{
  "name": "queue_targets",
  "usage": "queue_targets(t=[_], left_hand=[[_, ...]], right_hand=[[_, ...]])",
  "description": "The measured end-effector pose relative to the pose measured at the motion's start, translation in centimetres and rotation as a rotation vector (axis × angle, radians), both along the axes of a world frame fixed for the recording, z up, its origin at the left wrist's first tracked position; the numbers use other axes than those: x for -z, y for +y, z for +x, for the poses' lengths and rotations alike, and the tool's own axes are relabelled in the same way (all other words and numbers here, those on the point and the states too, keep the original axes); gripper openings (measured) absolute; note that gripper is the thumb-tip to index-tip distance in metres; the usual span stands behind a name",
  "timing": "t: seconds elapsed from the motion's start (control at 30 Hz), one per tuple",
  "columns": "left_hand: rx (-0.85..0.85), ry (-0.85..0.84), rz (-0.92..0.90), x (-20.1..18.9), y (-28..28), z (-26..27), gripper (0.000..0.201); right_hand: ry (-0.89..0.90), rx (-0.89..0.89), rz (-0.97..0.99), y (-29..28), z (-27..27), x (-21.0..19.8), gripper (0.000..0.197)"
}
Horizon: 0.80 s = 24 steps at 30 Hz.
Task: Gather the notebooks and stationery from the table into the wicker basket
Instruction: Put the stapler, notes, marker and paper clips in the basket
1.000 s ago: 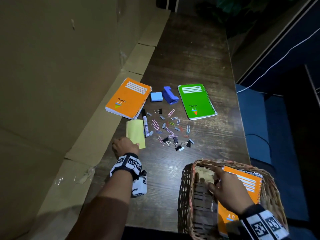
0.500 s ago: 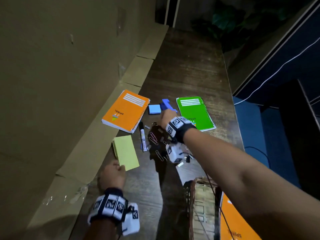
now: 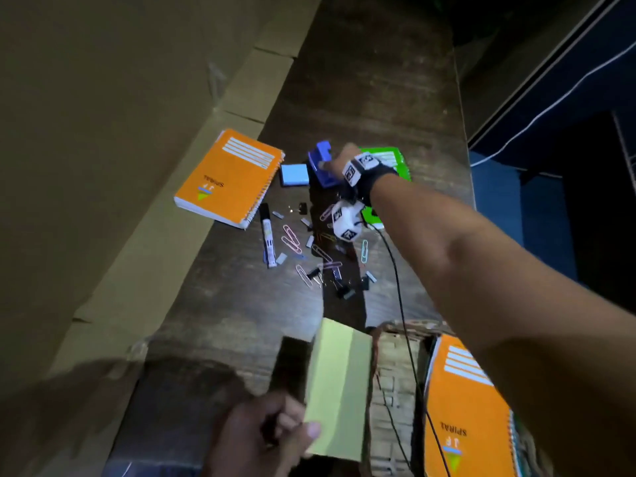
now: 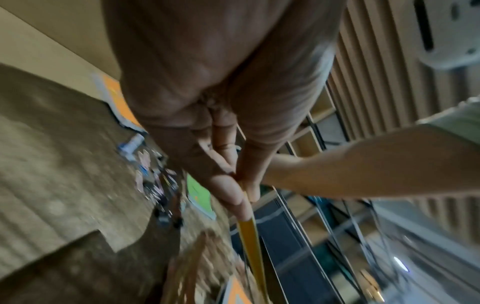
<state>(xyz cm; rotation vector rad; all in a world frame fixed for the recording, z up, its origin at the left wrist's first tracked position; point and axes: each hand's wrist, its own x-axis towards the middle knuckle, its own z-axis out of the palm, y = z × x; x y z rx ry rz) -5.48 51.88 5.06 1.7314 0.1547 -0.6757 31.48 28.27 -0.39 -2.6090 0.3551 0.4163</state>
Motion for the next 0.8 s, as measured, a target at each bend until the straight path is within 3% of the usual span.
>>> queue_targets(t=[0.07, 0.17, 0.27, 0.37, 0.6, 0.7, 0.8], left_hand=[[0.127, 0.043, -0.066, -0.6, -2.7, 0.1, 0.020], [0.225, 0.084, 0.020, 0.1, -6.4, -0.5, 0.026], [0.328, -0.068, 0.184, 2.5, -9.2, -1.1, 0.019], [0.522, -0.223, 0.428, 3.9, -10.7, -2.0, 0.030], [0.820, -0.202, 0.597, 4.5, -13.4, -4.4, 0.008], [1.041, -0.231, 0.739, 3.9, -14.6, -4.1, 0.016], [1.148, -0.346, 0.856, 3.5, -15.6, -3.8, 0.046]], right_hand=[[-0.068, 0.011, 0.044, -1.2, -1.2, -2.1, 0.040], [-0.201, -0.052, 0.046, -4.2, -5.1, -7.2, 0.030], [-0.213, -0.253, 0.013, -7.2, -11.9, -12.5, 0.024], [-0.186, -0.349, -0.028, -9.7, -19.1, -15.4, 0.018], [0.023, -0.372, -0.015, -12.2, -31.0, -13.7, 0.026], [0.092, -0.437, -0.056, -12.0, -33.5, -12.1, 0.031], [0.138, -0.500, -0.074, -10.5, -34.7, -10.2, 0.027]])
